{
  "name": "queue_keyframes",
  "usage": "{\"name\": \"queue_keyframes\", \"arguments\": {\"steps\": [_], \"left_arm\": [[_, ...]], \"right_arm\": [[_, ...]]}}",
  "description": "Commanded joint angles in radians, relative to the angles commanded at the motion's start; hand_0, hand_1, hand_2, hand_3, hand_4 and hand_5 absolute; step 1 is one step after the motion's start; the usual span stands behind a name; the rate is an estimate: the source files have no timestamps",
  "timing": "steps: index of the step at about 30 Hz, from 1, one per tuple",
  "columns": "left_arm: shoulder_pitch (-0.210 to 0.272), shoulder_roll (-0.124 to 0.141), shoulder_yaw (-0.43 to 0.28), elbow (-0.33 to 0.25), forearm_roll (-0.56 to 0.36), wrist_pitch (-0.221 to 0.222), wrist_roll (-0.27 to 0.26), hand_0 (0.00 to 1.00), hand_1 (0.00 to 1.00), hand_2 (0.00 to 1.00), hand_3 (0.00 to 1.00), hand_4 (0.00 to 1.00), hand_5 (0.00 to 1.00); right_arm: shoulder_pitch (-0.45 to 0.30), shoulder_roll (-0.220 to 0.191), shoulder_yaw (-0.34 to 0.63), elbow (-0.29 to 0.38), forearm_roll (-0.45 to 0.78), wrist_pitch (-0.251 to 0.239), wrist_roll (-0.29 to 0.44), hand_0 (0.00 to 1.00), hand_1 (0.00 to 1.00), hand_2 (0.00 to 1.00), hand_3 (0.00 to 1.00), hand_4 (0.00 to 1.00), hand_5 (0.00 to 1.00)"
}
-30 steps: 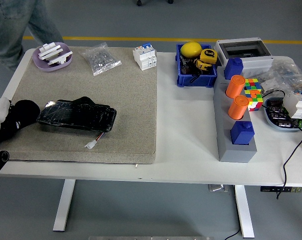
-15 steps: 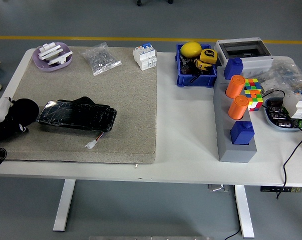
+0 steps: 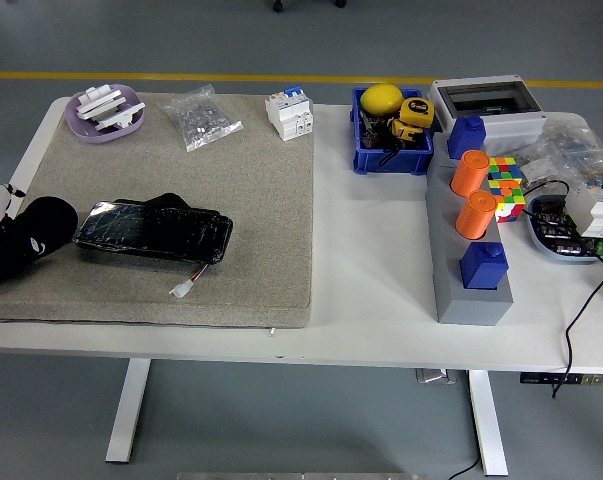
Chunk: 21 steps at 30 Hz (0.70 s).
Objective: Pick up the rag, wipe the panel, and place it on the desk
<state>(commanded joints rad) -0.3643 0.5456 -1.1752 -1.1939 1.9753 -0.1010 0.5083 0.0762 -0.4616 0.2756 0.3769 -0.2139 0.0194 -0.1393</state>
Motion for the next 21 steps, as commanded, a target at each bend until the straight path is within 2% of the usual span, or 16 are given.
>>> {"name": "queue_keyframes", "arguments": {"steps": [4, 9, 13, 14, 17, 19, 21], "left_arm": [[0.028, 0.0, -0.071, -0.047, -0.027, -0.011, -0.027, 0.788, 0.89, 0.935, 0.889, 0.998, 0.298], [0.074, -0.012, -0.194, -0.089, -0.1, -0.007, -0.11, 0.785, 0.883, 0.925, 0.884, 0.998, 0.311], [0.1, -0.037, -0.271, -0.093, -0.18, 0.04, -0.202, 0.785, 0.883, 0.925, 0.884, 0.998, 0.311], [0.104, -0.043, -0.28, -0.092, -0.206, 0.054, -0.237, 0.765, 0.837, 0.854, 0.828, 0.998, 0.417], [0.114, -0.059, -0.291, -0.096, -0.232, 0.08, -0.316, 0.765, 0.837, 0.854, 0.828, 0.998, 0.417], [0.12, -0.068, -0.295, -0.098, -0.251, 0.091, -0.346, 0.765, 0.837, 0.854, 0.828, 0.998, 0.417], [0.131, -0.088, -0.305, -0.097, -0.292, 0.105, -0.387, 0.765, 0.824, 0.817, 0.815, 0.998, 0.439]], "right_arm": [[0.001, 0.0, -0.004, 0.0, 0.0, 0.0, 0.0, 0.763, 0.646, 0.687, 0.726, 0.998, 0.605], [0.003, -0.002, -0.009, 0.0, -0.002, -0.001, -0.001, 0.764, 0.646, 0.687, 0.724, 0.998, 0.604], [0.001, -0.003, -0.013, -0.001, 0.0, 0.0, -0.001, 0.764, 0.646, 0.687, 0.724, 0.998, 0.604], [0.0, -0.003, -0.015, -0.001, 0.002, 0.0, -0.002, 0.764, 0.646, 0.688, 0.725, 0.998, 0.602], [0.0, -0.002, -0.017, -0.003, 0.003, 0.0, -0.002, 0.764, 0.646, 0.688, 0.725, 0.998, 0.602], [0.0, -0.002, -0.017, -0.003, 0.003, 0.0, -0.002, 0.764, 0.646, 0.688, 0.725, 0.998, 0.602], [-0.001, 0.0, -0.014, -0.004, 0.003, 0.0, -0.002, 0.764, 0.646, 0.687, 0.726, 0.998, 0.602]]}}
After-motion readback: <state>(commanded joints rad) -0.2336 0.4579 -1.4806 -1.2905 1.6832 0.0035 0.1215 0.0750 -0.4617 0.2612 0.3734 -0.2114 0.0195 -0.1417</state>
